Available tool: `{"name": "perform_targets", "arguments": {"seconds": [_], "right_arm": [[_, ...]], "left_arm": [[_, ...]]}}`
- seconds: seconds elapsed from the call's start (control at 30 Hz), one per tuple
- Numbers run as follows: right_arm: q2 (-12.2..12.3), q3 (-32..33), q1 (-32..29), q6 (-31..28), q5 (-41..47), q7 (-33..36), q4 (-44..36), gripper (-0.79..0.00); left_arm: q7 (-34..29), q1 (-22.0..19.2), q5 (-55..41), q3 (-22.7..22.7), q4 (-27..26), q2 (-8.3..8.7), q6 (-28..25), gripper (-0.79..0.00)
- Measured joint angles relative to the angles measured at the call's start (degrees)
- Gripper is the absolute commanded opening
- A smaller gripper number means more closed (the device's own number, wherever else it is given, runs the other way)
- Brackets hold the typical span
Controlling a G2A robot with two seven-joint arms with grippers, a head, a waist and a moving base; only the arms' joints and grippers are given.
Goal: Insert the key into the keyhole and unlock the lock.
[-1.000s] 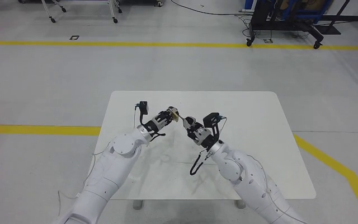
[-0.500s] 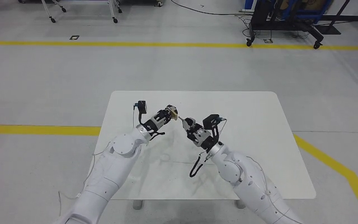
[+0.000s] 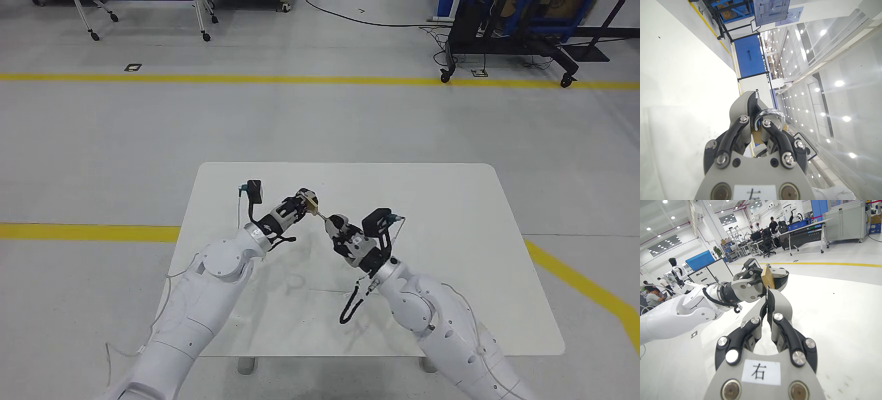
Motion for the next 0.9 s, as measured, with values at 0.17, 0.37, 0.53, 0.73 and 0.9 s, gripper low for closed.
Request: {"name": "perform_targets", "arguments": {"seconds": [0.17, 0.37, 0.53, 0.73, 0.9], "right_arm": [[-0.3, -0.3, 0.6, 0.6, 0.2, 0.9, 0.4, -0.785], [-0.7, -0.5, 1.2, 1.8, 0.1, 1.2, 1.0, -0.785], [-0.9, -0.5, 1.2, 2.5, -0.8, 0.9, 0.9, -0.785], [-1.3, -0.8, 1.2, 4.2, -2.1, 0.6, 0.8, -0.785], [-1.6, -1.1, 1.3, 5.4, -2.9, 0.1, 1.0, -0.785]], "left_arm": [[0.0, 0.1, 0.2, -0.1, 0.0, -0.13, 0.0, -0.785], [-0.3, 0.1, 0.5, -0.3, 0.0, -0.26, 0.0, -0.785], [-0.2, 0.2, 0.9, -0.4, 0.0, -0.38, 0.0, -0.785], [-0.4, 0.3, 0.6, -0.5, 0.1, -0.57, 0.3, -0.785], [-1.5, 0.2, -1.3, -0.7, 0.3, -0.77, 1.4, -0.785]]}}
